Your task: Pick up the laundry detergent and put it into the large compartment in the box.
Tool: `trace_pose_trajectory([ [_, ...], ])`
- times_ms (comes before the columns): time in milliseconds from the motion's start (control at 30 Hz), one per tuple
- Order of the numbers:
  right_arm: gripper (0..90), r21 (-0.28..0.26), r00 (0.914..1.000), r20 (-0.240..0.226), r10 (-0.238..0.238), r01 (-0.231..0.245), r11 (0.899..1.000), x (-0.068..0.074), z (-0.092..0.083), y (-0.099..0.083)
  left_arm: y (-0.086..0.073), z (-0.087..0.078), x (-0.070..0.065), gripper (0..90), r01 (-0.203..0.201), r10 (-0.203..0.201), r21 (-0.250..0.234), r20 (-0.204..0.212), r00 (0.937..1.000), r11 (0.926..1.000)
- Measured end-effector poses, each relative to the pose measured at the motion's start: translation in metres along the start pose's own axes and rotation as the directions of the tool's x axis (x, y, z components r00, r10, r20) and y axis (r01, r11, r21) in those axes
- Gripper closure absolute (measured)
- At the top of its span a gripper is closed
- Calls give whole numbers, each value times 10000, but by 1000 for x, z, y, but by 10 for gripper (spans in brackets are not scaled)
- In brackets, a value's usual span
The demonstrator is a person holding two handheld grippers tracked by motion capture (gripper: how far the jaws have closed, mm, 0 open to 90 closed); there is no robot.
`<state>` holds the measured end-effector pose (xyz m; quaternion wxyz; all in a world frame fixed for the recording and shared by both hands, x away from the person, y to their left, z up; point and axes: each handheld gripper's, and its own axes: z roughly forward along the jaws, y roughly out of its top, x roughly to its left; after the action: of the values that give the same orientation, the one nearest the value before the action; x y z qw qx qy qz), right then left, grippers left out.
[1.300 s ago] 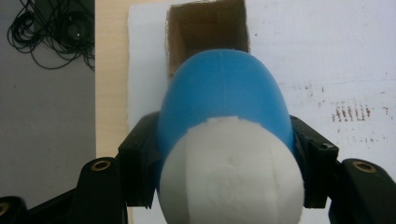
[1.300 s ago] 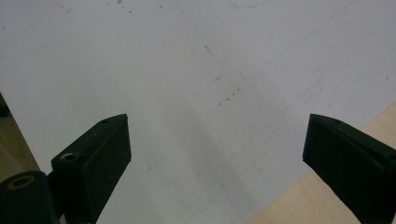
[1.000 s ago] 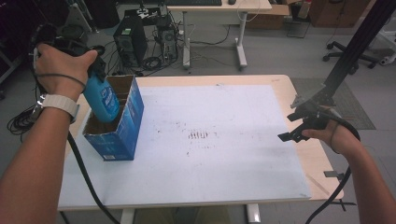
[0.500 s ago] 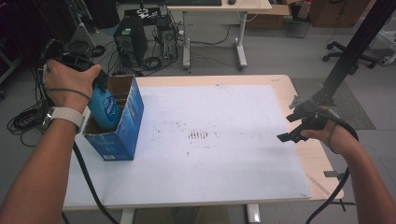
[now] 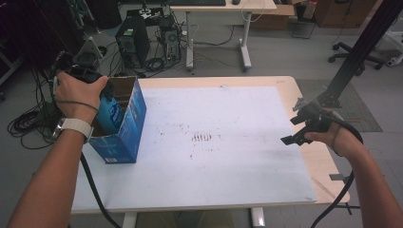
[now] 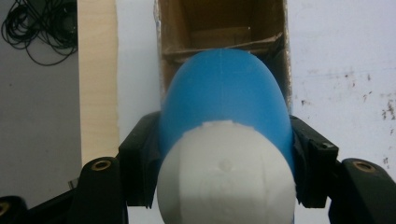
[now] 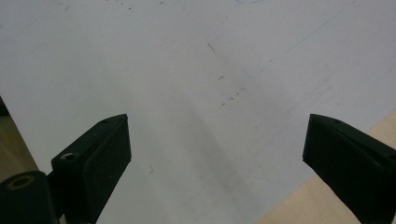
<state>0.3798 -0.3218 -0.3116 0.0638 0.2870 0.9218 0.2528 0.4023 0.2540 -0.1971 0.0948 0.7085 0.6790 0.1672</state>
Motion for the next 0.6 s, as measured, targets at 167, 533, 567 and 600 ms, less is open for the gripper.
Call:
trace_pose_trajectory([
  [167,78,7,10000,8,30,-30,10000,-1,0,-1,-2,8,-1,375,-36,36,89,2,10000,10000],
  [533,78,34,10000,5,76,-76,10000,-1,1,-1,-6,23,-3,376,-150,151,67,-68,9999,9999],
  [567,78,54,10000,6,71,-71,10000,-1,1,-1,-6,24,-3,376,-150,151,89,-59,9999,9998],
  [600,78,62,10000,6,71,-71,10000,-1,1,-1,-7,26,-3,375,-141,142,123,-38,9999,9998],
])
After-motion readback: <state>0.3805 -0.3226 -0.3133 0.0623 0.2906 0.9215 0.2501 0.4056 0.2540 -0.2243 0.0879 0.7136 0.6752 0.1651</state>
